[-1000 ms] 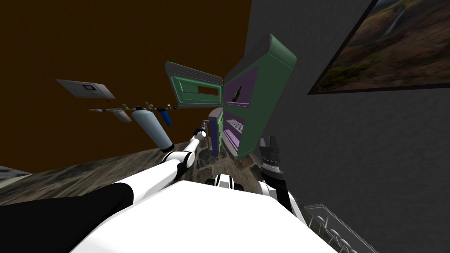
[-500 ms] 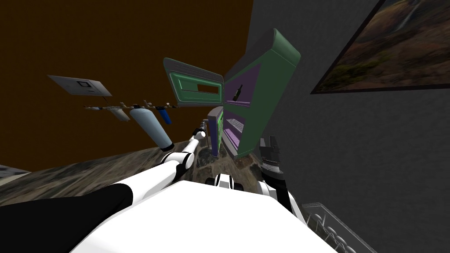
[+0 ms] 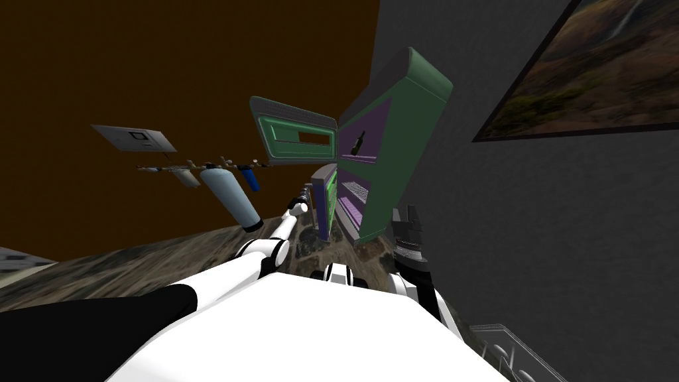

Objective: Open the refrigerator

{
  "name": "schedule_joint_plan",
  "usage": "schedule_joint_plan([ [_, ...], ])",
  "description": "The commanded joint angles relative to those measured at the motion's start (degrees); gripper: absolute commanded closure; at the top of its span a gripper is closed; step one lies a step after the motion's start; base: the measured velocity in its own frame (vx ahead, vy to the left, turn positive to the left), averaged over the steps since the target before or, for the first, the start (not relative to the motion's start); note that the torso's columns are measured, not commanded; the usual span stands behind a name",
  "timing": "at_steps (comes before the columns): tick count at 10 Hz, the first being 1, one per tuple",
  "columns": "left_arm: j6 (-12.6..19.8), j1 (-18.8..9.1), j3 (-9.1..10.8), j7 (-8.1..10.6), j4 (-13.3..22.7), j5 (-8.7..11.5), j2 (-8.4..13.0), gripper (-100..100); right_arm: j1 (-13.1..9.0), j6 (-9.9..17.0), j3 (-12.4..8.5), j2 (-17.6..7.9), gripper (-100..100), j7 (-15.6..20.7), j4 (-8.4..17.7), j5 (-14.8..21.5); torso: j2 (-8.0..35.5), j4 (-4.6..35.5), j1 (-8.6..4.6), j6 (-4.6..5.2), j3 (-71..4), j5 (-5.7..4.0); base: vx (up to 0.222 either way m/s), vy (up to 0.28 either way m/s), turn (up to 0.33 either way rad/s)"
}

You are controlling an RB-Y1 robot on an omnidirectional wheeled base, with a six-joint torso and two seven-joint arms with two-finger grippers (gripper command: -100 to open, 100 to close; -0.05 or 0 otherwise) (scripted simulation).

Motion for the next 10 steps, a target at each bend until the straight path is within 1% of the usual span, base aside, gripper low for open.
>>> schedule_joint_plan([
  [1, 0.6, 0.4, -0.03, -0.31, -4.6, -0.1, -0.5, 100, 0.0, 0.0, 0.0, 0.0, 0, 0.0, 0.0, 0.0, 0.2, 0.2, -0.14, -0.07, 0.1, -0.13, -0.013, 0.007, 0.034],
  [2, 2.8, 4.1, -1.63, 2.22, -6.7, -1.3, -0.6, 100, 0.0, 0.0, 0.0, 0.0, 0, 0.0, 0.0, 0.0, 0.4, 0.5, -0.36, 0.05, 0.3, -0.31, 0.172, -0.007, 0.142],
  [3, 2.8, 5.5, -1.63, 2.22, -8.0, -1.3, -0.6, 100, 0.0, 0.0, 0.0, 0.0, 0, 0.0, 0.0, 0.0, 0.0, 0.3, -0.5, 0.01, 0.1, -0.33, 0.167, -0.019, 0.126],
  [4, 2.8, 6.8, -1.63, 2.22, -8.8, -1.3, -0.6, 100, 0.0, 0.0, 0.0, 0.0, 0, 0.0, 0.0, 0.0, -0.2, 0.0, -0.47, 0.23, -0.1, -0.2, 0.063, -0.015, -0.012],
  [5, 2.8, 8.7, -1.63, 2.22, -11.1, -1.3, -0.6, 100, 0.0, 0.0, 0.0, 0.0, 0, 0.0, 0.0, 0.0, -0.1, -0.1, -0.34, 0.26, -0.1, -0.06, 0.013, -0.008, -0.043],
  [7, 2.8, 8.7, -1.63, 2.22, -14.6, -1.3, -0.6, 100, 0.0, 0.0, 0.0, 0.0, 0, 0.0, 0.0, 0.0, 0.1, 0.1, -0.1, -0.01, 0.1, -0.04, -0.01, -0.004, -0.006],
  [8, 4.9, 12.0, -3.22, 4.74, -16.6, -2.5, -0.8, 100, 0.0, 0.0, 0.0, 0.0, 0, 0.0, 0.0, 0.0, 0.3, 0.3, -0.2, -0.02, 0.2, -0.16, 0.141, -0.026, 0.131],
  [9, 4.9, 13.6, -3.22, 4.74, -18.2, -2.5, -0.8, 100, 0.0, 0.0, 0.0, 0.0, 0, 0.0, 0.0, 0.0, 0.0, 0.1, -0.31, -0.13, 0.0, -0.11, 0.171, -0.044, 0.122],
  [10, 4.9, 15.3, -3.22, 4.74, -20.4, -2.5, -0.8, 100, 0.0, 0.0, 0.0, 0.0, 0, 0.0, 0.0, 0.0, -0.3, -0.1, -0.23, 0.01, -0.2, -0.02, 0.084, -0.02, 0.018],
])
